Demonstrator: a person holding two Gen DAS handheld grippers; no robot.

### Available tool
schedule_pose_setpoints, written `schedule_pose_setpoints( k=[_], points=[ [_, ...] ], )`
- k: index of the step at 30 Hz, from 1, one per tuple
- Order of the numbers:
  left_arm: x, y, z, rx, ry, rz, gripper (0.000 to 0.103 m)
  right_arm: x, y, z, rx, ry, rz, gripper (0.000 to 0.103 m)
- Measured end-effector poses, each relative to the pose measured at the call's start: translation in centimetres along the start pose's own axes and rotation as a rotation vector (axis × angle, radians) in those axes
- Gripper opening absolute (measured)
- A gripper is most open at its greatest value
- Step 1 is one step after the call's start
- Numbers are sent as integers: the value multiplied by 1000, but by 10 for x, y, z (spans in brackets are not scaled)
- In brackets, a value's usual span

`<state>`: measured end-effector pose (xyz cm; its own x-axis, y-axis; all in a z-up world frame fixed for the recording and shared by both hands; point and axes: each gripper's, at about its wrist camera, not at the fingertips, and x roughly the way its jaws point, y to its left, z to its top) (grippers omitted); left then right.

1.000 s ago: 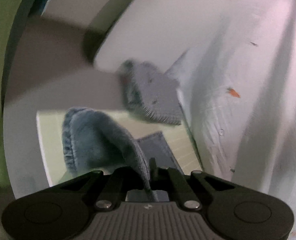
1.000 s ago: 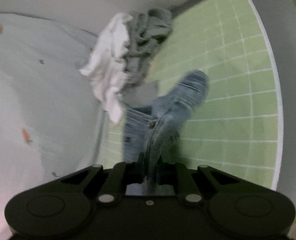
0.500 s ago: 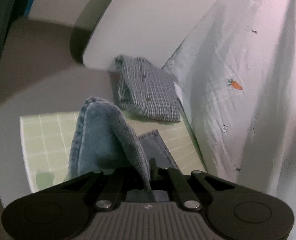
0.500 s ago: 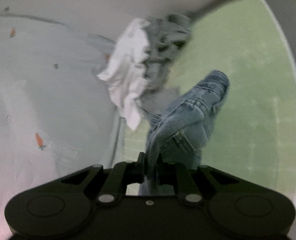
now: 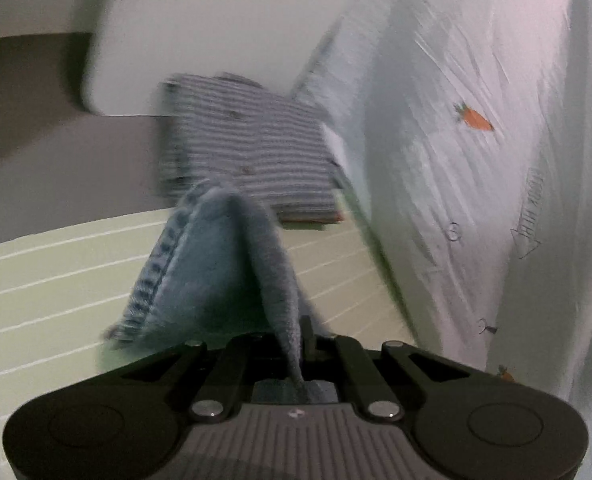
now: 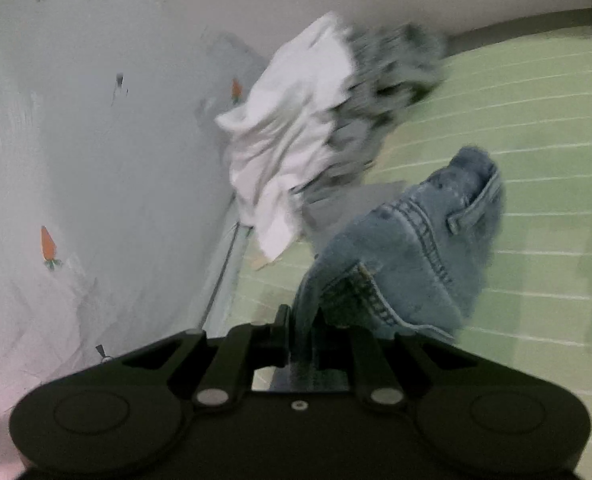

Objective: Fold clothes

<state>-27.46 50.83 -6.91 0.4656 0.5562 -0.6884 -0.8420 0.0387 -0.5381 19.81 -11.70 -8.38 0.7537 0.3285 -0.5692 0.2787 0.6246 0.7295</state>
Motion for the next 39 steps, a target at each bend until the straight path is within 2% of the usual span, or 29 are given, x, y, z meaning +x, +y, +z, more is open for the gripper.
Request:
schedule_pose_setpoints(
  k=[1,2,3,5,6,7,8,10,13,17,20,22,24,26,27,28,29,30,35,39],
  points=[
    [22,-16,5,23,10,-7,4,22,14,4,-26,15,3,10],
    [45,-35,9,66,23,-7,10,47,30,8,-69,36,8,11],
    [64,-49,12,103,27,8,14,72,45,12,-116,57,13,17],
    [90,-69,13,137,36,78,47,112,69,16,-166,72,30,44],
    [103,-79,13,154,41,113,54,125,77,16,-177,77,36,70],
    [107,-81,11,143,43,107,62,130,82,12,-186,70,40,80],
    [107,-79,5,139,47,89,69,131,85,7,-195,58,43,82],
    [108,-71,-7,142,62,82,73,127,79,-9,-247,49,24,90],
    [109,-53,-27,151,120,157,73,112,45,-36,-277,61,-102,92],
    [100,-22,-54,113,220,198,73,92,-17,-61,-199,86,-251,92],
    [86,-20,-73,160,248,214,73,87,-50,-69,-112,99,-285,93],
    [78,-24,-83,193,262,211,73,85,-58,-72,-93,84,-259,98],
    [71,-29,-91,204,268,186,73,90,-56,-72,-98,99,-212,98],
    [64,-36,-99,221,267,162,73,97,-51,-73,-115,132,-161,93],
    [62,-39,-102,231,265,158,73,102,-49,-74,-130,148,-137,79],
    [59,-41,-105,240,259,158,73,102,-44,-74,-176,161,-139,59],
    [57,-43,-108,249,253,158,73,102,-38,-73,-232,174,-149,45],
    [55,-45,-111,257,247,158,73,102,-32,-73,-289,186,-159,25],
    [49,-17,-113,201,228,179,73,69,-17,-47,-488,158,-116,19],
    [45,6,-114,154,213,196,73,88,-28,-52,-544,187,-298,22]
  ],
)
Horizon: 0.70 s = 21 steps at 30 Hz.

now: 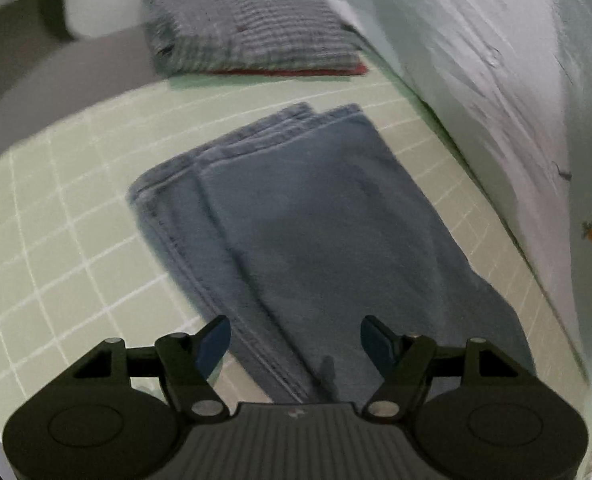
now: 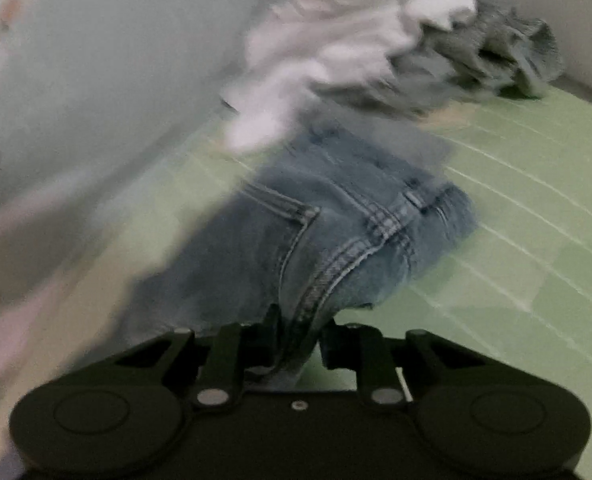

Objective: Fold clothes

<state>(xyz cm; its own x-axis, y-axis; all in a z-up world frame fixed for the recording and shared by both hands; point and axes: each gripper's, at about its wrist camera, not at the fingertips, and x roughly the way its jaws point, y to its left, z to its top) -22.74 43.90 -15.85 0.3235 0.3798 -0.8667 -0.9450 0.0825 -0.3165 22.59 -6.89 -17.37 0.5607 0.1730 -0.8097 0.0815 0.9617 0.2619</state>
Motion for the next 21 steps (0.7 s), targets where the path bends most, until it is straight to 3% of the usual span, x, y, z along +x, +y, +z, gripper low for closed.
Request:
schedule_pose_setpoints(
  k=[2,4,6,10,13,21],
  points=[
    [0,12,0,-23,-10,-1,72,-3,7,-5,6,-11,-34,29],
    [-2,23,4,-43,-27,-11,71,-13,18,-14,-13,-35,-47,60],
    [2,34,11,-65,-35,-21,64,-20,27,-24,-28,-36,-27,75],
    [17,49,32,-94,-40,-43,39,-32,51,-51,-69,-4,-14,92],
    [31,54,48,-106,-42,-52,31,-39,70,-74,-91,19,-8,98],
    [64,53,88,-104,-55,-4,37,-40,117,-105,-164,79,-30,98]
  ],
)
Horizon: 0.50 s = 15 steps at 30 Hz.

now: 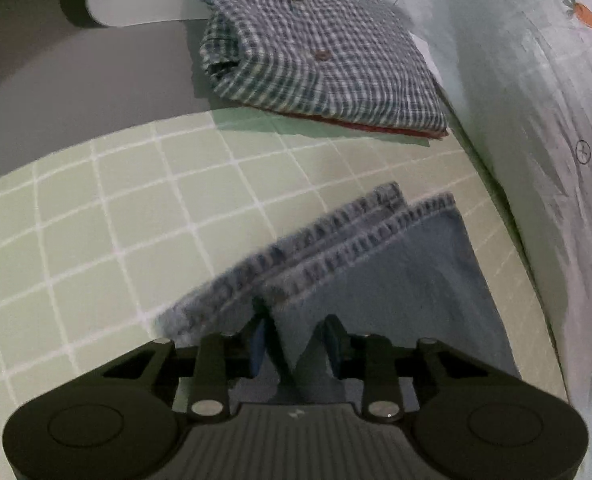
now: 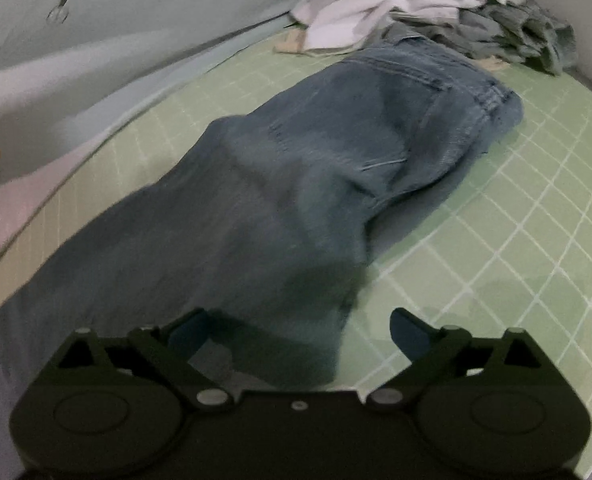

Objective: Fold clothes
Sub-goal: 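Grasp the folded jeans hem edge with the left tool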

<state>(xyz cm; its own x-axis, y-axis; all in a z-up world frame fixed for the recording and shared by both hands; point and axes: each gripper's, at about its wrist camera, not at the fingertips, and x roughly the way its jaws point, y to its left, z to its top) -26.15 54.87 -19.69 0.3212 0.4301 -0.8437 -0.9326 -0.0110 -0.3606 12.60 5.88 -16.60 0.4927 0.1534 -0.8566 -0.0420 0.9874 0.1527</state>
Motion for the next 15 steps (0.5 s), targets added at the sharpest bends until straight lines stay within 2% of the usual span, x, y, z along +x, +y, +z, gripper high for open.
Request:
schedule_pose_setpoints(
  k=[1,3,4,7,11,15],
  points=[
    [1,-2,3,12,-10,-3,41,1,6,0,-16,6,-2,98],
    [3,-9,3,54,-27,4,41,4,18,0,-50,19,-3,98],
    [4,-12,3,76,-35,8,39,5,22,0,-64,29,0,98],
    [3,-14,0,100,-58,33,15,9,36,-1,-112,45,-5,99],
    [-12,-12,-2,126,-112,-12,9,9,44,-4,-164,46,-12,99],
    [-36,2,-8,120,-158,-8,8,4,39,-6,-172,40,18,99]
  ],
)
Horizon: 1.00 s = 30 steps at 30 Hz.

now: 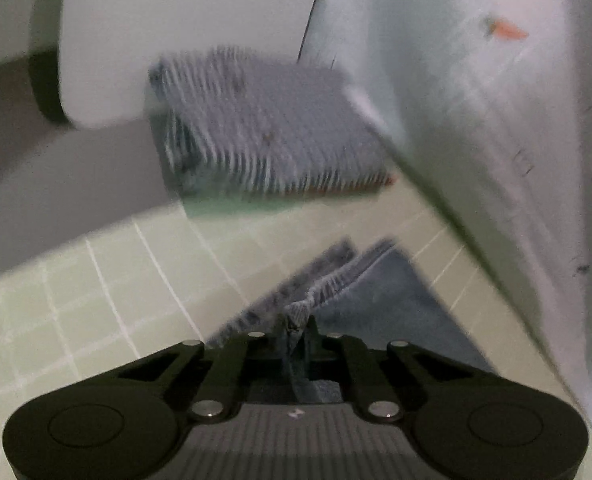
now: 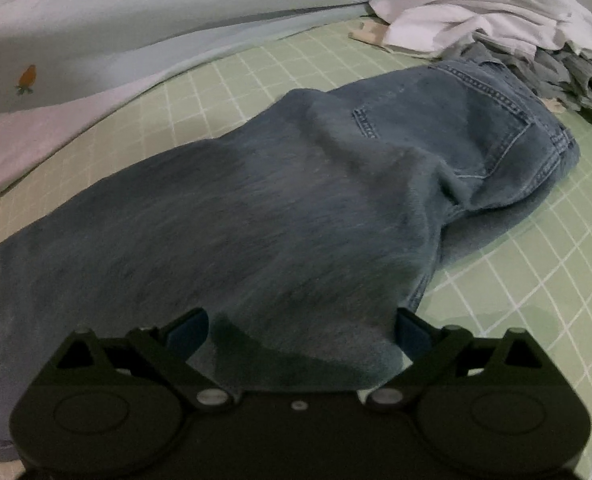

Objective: Fold clothes
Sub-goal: 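Grasp the folded jeans hem edge with the left tool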

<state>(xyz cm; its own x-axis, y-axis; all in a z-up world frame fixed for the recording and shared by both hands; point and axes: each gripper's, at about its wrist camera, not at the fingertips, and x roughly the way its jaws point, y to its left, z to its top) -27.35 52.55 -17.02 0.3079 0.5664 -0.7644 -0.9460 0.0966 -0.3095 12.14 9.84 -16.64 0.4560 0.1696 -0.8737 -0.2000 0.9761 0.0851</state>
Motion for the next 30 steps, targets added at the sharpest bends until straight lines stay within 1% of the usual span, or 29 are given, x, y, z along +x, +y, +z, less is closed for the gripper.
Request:
schedule_pose_setpoints(
  k=[5,7,8,9,10,11,12,13,14,15,17,19,21,25,30],
  points=[
    [-32,16,-5,-8,-57,9,10,-3,-4,-5,-17,-4,31,99],
    [-7,35,-18,-65,53,66,14,-1,-3,-7,-39,6,33,99],
    [-2,41,-21,-88,76,71,21,-1,-1,-8,-52,13,32,99],
    [2,47,-25,-111,96,75,21,-1,0,-9,-65,20,31,99],
    [-2,49,-27,-113,77,59,24,-2,3,-9,-86,22,29,99],
    [-6,48,-29,-105,63,56,33,-4,5,-9,-104,25,26,99],
    [-6,48,-30,-103,60,48,39,-6,7,-9,-119,28,24,99],
    [-6,48,-31,-101,58,41,51,-7,10,-9,-128,33,21,99],
    [-5,48,-32,-99,57,33,57,-8,14,-9,-134,40,18,99],
    [-4,48,-33,-105,54,29,59,-8,18,-8,-135,51,14,99],
    [-4,46,-31,-104,48,20,69,-5,29,-4,-141,79,16,100],
    [-5,45,-33,-117,35,2,72,2,46,1,-162,106,17,101],
    [-5,47,-33,-143,28,0,72,8,66,6,-180,123,10,101],
    [-4,50,-31,-168,1,0,72,9,104,8,-224,116,28,101],
    [-8,52,-29,-124,-38,77,75,2,144,3,-353,100,66,100]
  ],
)
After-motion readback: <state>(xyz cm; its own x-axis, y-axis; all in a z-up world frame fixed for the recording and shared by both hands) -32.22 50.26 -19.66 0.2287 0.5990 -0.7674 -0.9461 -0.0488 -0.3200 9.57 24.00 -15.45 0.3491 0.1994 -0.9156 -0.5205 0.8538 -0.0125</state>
